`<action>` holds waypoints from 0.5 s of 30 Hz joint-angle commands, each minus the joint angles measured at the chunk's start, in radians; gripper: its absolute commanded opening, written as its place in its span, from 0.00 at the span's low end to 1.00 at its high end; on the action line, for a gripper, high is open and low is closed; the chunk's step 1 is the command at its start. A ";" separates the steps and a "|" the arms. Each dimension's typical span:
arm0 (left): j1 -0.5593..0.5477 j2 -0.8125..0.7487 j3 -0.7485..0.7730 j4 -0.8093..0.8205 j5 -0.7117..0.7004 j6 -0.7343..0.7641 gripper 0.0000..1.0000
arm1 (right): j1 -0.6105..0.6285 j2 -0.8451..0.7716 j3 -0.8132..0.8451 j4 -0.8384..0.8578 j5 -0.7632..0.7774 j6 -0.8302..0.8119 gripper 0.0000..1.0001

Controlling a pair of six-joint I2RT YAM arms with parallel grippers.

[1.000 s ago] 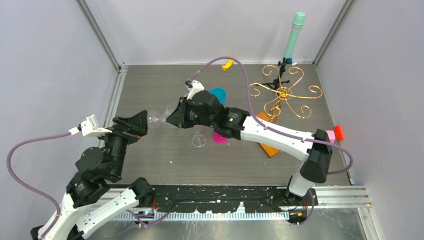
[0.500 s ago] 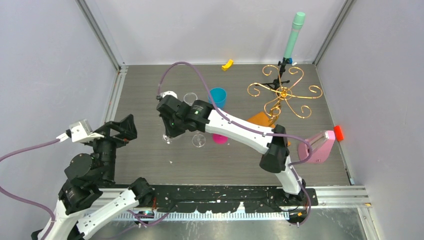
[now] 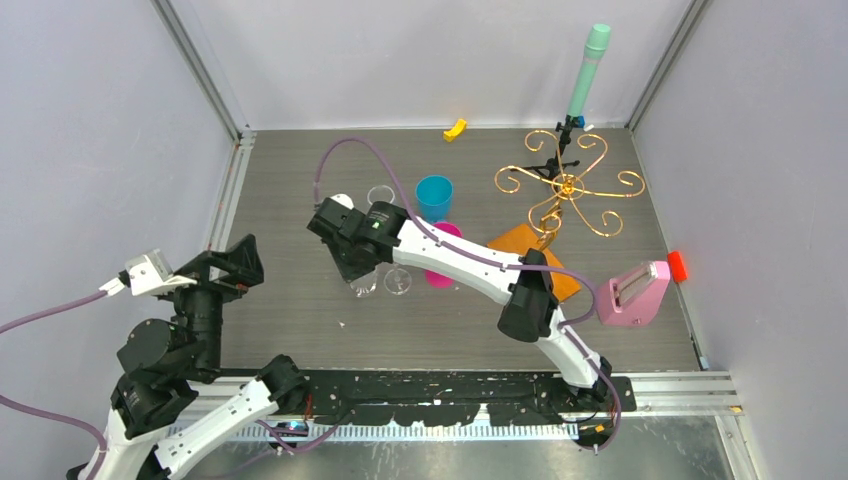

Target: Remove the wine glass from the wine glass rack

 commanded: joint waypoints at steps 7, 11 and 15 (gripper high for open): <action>-0.003 0.007 0.012 -0.051 0.035 -0.019 1.00 | -0.001 0.036 0.100 0.006 0.036 -0.023 0.13; -0.003 0.008 0.012 -0.058 0.042 -0.024 1.00 | -0.005 0.042 0.112 0.034 0.032 -0.025 0.16; -0.003 0.008 0.019 -0.065 0.042 -0.024 1.00 | -0.015 0.051 0.132 0.041 0.020 -0.021 0.22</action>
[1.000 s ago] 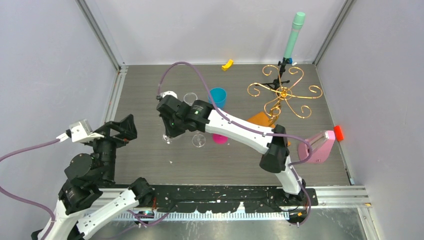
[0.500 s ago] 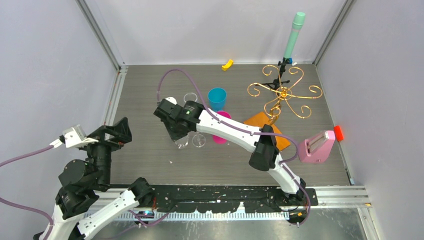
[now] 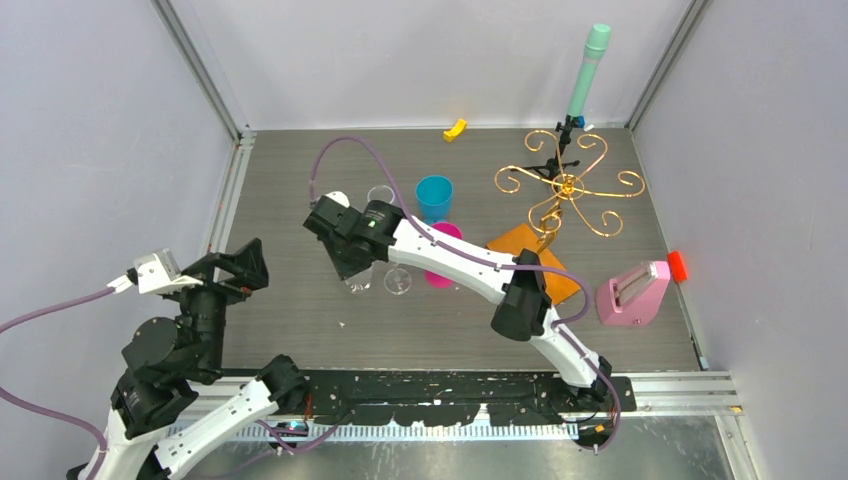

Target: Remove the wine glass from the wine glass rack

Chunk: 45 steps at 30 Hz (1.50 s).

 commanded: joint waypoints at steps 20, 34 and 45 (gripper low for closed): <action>-0.003 -0.052 0.049 -0.016 0.084 0.002 1.00 | -0.022 -0.104 0.094 0.156 0.035 -0.092 0.47; -0.003 0.039 0.158 -0.307 0.061 -0.183 1.00 | -0.020 -0.578 -0.304 0.228 0.336 -0.146 0.56; -0.003 0.113 0.266 -0.364 0.068 -0.168 1.00 | -0.020 -1.186 -0.642 0.405 0.666 -0.270 0.93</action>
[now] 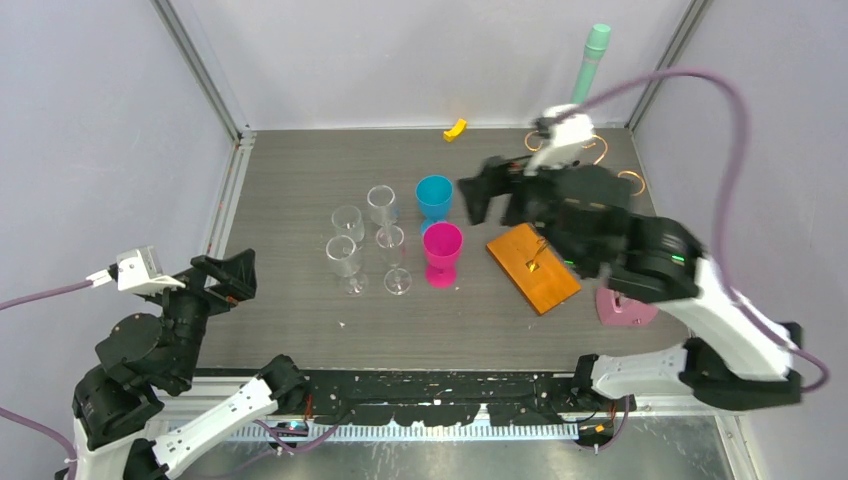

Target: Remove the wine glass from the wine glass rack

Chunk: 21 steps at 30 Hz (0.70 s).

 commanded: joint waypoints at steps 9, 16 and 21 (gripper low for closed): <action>-0.003 0.036 0.140 0.016 -0.095 0.181 1.00 | 0.000 -0.516 -0.283 0.115 0.447 -0.122 0.95; -0.003 0.023 0.165 0.033 -0.108 0.226 1.00 | 0.000 -0.628 -0.345 0.135 0.504 -0.130 0.96; 0.002 0.038 0.175 0.013 -0.104 0.230 1.00 | 0.001 -0.631 -0.362 0.139 0.510 -0.123 0.96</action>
